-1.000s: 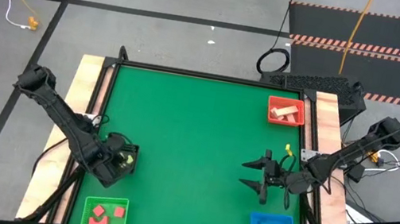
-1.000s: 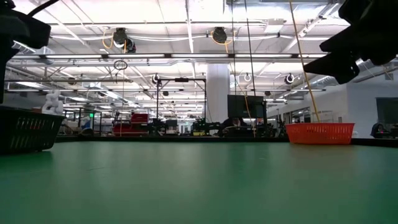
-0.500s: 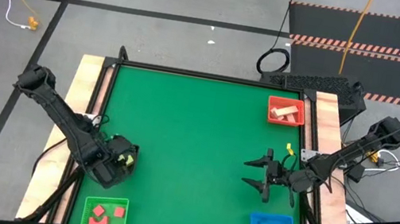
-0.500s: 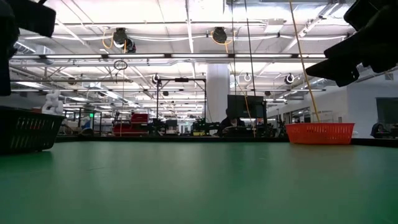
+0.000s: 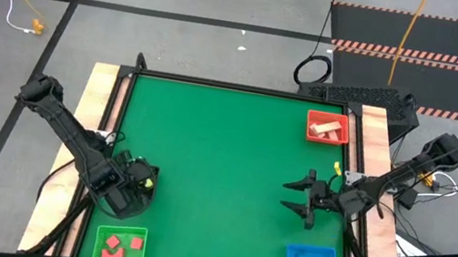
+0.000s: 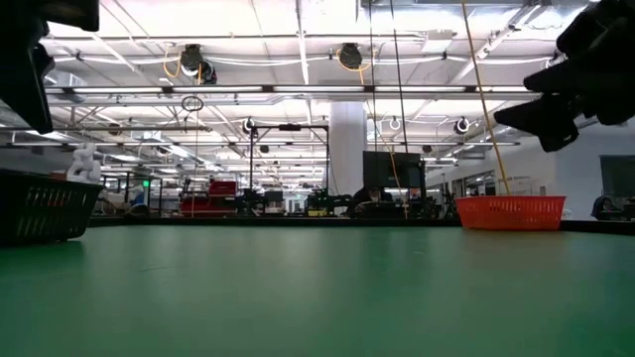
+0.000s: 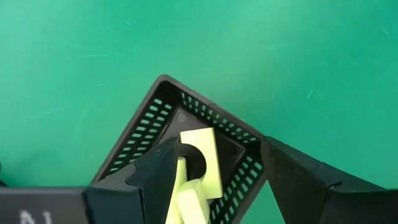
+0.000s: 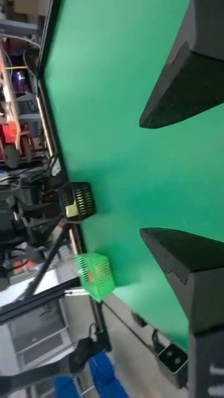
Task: Sort & place blocks by color
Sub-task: Return to Home Position
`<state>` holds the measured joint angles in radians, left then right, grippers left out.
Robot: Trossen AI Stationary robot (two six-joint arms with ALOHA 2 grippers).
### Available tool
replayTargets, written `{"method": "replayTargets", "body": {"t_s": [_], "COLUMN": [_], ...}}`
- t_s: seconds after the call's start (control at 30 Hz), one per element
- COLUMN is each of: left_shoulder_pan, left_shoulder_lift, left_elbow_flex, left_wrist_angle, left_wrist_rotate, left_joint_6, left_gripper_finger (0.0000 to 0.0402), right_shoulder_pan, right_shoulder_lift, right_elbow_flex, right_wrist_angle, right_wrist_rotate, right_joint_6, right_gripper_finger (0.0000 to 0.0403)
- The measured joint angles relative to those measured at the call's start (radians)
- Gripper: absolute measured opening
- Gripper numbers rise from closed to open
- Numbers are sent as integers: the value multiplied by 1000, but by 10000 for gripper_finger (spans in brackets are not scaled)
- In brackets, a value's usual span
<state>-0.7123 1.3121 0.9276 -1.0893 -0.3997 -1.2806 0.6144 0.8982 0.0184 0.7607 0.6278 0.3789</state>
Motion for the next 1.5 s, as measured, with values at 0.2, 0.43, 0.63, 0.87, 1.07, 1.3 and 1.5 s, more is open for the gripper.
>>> {"method": "replayTargets", "body": {"t_s": [0.2,0.43,0.63,0.87,1.07,1.3,1.5], "left_shoulder_pan": [5,21,39,156,320,516,693], "left_shoulder_lift": [0,0,0,0,2,-69,-165], "left_elbow_flex": [0,0,0,0,0,-82,-238], "left_wrist_angle": [-1,-9,63,415,534,631,841], "left_wrist_rotate": [-8,-49,-124,-137,-18,-8,92], "left_joint_6": [-12,10,54,585,869,1112,1223], "left_gripper_finger": [228,226,223,228,220,220,219], "right_shoulder_pan": [0,0,0,0,0,0,0], "right_shoulder_lift": [0,1,1,1,1,1,1], "right_elbow_flex": [0,-1,-2,-3,-3,-3,-3], "right_wrist_angle": [12,6,9,10,11,13,8], "right_wrist_rotate": [2,0,0,0,0,0,0], "right_joint_6": [-109,-137,-137,-137,-137,-137,-137], "right_gripper_finger": [267,267,267,267,267,267,267]}}
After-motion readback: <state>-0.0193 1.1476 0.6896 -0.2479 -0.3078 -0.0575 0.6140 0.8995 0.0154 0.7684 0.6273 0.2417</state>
